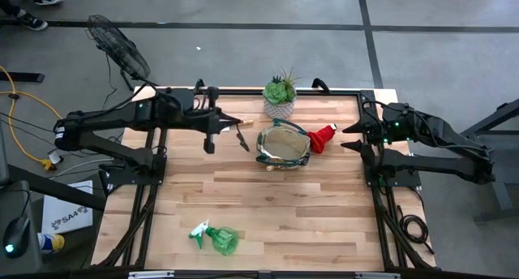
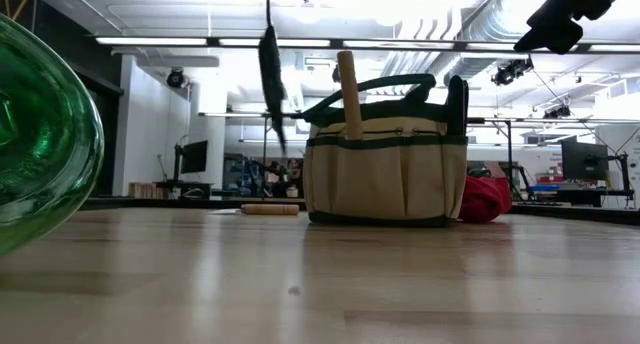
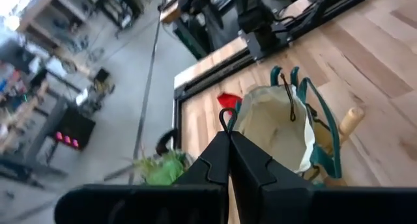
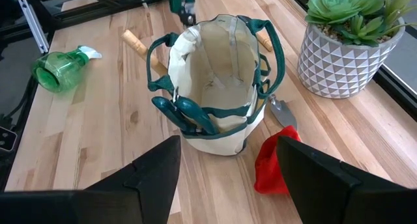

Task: Pick & Place Garden tools in Gardening bag
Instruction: Put the green shear scissors into the brown gardening bag

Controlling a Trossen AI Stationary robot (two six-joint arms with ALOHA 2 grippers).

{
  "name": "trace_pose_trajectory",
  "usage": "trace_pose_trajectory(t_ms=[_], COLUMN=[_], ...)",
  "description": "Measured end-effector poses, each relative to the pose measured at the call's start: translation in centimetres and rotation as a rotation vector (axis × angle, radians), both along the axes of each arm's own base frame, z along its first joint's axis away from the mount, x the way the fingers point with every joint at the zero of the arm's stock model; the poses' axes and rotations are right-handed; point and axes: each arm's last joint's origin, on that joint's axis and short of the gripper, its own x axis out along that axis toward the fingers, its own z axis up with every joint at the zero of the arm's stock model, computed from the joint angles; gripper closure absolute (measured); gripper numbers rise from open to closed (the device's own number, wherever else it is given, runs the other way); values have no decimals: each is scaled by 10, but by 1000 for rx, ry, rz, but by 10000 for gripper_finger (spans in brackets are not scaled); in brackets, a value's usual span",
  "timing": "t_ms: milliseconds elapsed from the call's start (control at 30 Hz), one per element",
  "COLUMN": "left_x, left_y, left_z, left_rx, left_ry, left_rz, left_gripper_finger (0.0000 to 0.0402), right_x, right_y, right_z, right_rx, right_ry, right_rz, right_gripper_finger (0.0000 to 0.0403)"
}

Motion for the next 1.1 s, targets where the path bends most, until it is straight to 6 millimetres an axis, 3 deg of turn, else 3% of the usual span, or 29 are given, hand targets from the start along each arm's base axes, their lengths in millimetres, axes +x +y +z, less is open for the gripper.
trace_pose_trajectory(t_ms=[467,733,1100], left_x=[17,20,34], left_y=[5,18,19], left_z=[5,5,4], left_rx=[170,197,252], left_ry=[-88,-92,-141], left_rz=[-54,-48,-80], left_gripper_finger=[401,401,401], right_x=[0,0,0], right_y=[0,0,0], right_z=[0,0,0], right_rx=[0,0,0], right_ry=[0,0,0], right_rz=[0,0,0], right_gripper_finger=[159,159,159])
